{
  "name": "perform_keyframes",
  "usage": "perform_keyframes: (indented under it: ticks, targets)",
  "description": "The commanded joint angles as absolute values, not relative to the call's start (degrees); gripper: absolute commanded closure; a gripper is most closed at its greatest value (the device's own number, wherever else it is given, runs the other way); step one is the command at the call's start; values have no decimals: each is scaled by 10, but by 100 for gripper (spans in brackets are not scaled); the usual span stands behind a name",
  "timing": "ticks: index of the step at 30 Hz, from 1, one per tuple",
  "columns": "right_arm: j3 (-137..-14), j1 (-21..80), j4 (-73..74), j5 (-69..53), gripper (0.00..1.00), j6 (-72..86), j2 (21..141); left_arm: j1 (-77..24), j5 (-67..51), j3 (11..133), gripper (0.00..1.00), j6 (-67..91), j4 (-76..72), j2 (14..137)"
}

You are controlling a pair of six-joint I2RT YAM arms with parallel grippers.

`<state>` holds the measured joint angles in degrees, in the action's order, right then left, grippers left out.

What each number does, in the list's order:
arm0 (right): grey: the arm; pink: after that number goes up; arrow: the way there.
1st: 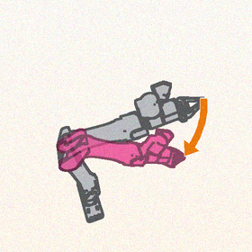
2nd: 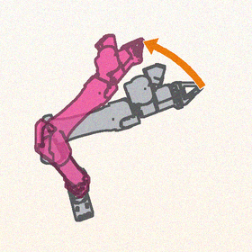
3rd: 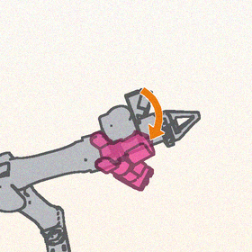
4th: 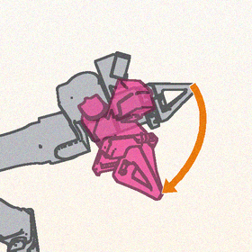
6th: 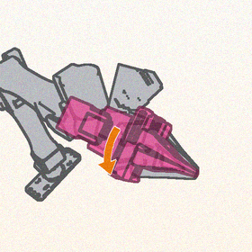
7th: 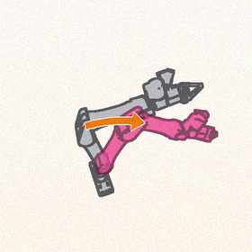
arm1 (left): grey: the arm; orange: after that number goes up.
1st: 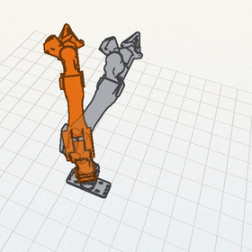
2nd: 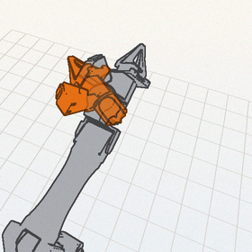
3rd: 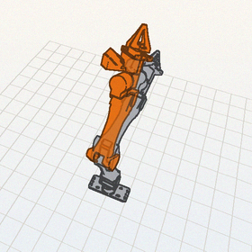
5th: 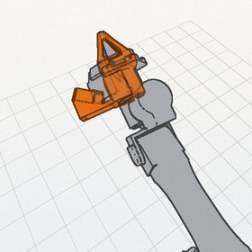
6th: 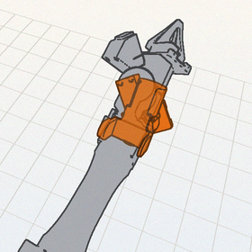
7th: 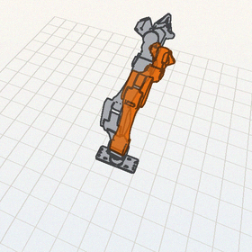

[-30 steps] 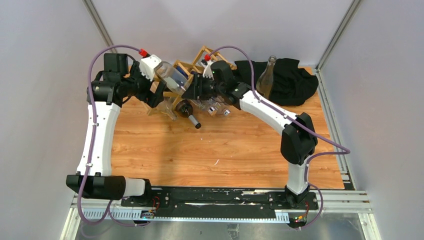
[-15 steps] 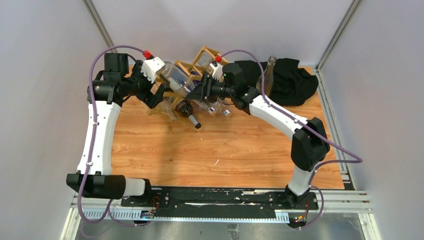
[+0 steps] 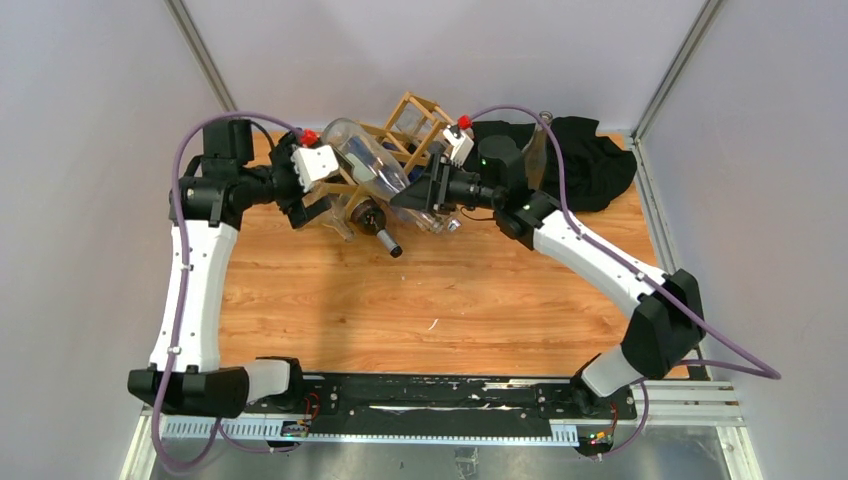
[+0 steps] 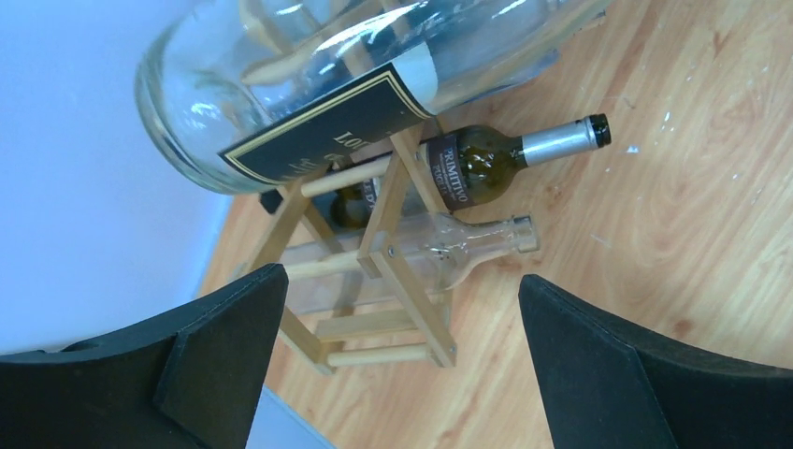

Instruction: Take the wine bottle off the wine rack

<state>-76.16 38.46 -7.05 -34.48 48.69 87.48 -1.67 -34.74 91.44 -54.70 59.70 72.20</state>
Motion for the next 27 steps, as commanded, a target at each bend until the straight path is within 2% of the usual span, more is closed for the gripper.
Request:
perform_keyframes:
  ticks: [1,13,18,27]
  targets:
    - [-743,382,-178,-368,100,467,792,-24,-391,881,0,-682,555,680]
    - [-701,410,-82,-365,100,421,700,-181,-297,751,0,-827,449,592]
    - [-713,429,-25,-364,100,401,682,-200,-293,718,0,-873,438,562]
    - [-751,457,93,-364,100,373,667,-212,-298,656,0,-865,377,521]
